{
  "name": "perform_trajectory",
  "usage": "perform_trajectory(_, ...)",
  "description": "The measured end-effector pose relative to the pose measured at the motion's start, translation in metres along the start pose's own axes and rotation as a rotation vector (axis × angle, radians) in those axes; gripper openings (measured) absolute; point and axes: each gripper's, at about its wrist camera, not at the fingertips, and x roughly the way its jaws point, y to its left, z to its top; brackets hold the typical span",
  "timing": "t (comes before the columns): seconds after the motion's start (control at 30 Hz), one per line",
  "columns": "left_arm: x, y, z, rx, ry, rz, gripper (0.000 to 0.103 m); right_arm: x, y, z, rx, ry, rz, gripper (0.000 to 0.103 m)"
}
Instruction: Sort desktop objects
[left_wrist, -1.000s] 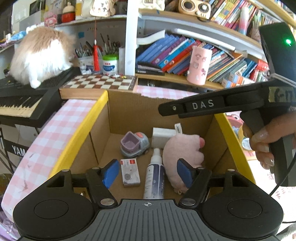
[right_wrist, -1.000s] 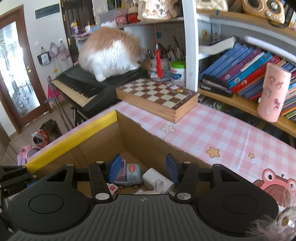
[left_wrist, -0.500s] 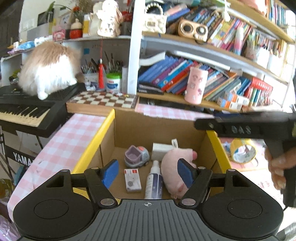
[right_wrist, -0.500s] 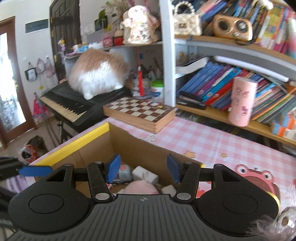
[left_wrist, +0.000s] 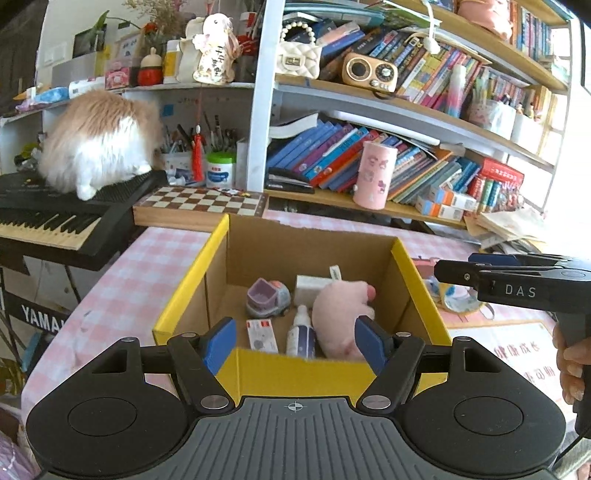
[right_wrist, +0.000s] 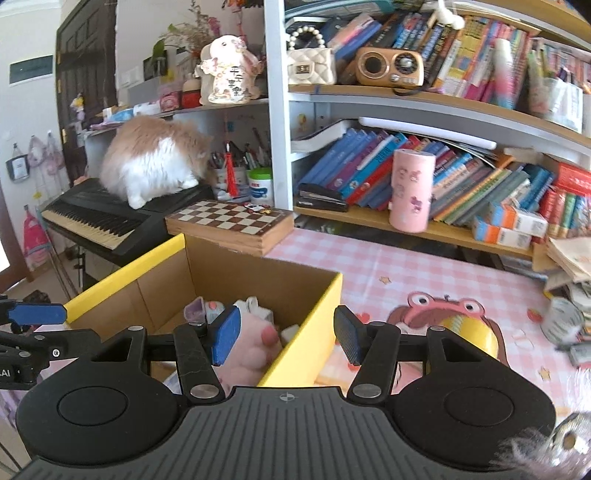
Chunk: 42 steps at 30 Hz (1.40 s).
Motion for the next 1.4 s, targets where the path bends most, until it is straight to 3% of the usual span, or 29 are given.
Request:
perform_trajectory(0.43, -0.041, 0.008, -0.034, -0.009, 0.010, -0.021, 0.073, -0.060, 0.038, -0.045, 0.031, -0.004, -0.069, 0.056)
perform_trajectory(0.97, -0.078, -0.002, -0.083, 0.054, 0.027, 0.029, 0.081, -0.111, 0.094, -0.100, -0.013, -0.030, -0.144, 0.072)
perform_trajectory(1.1, -0.083, -0.005, -0.093, 0.072, 0.029, 0.062, 0.090, -0.118, 0.099, -0.110, -0.012, -0.014, -0.164, 0.075)
perform_trajectory(1.4, -0.088, -0.011, -0.103, 0.101, 0.050, 0.041, 0.090, -0.128, 0.102, -0.128, 0.004, 0.016, -0.225, 0.085)
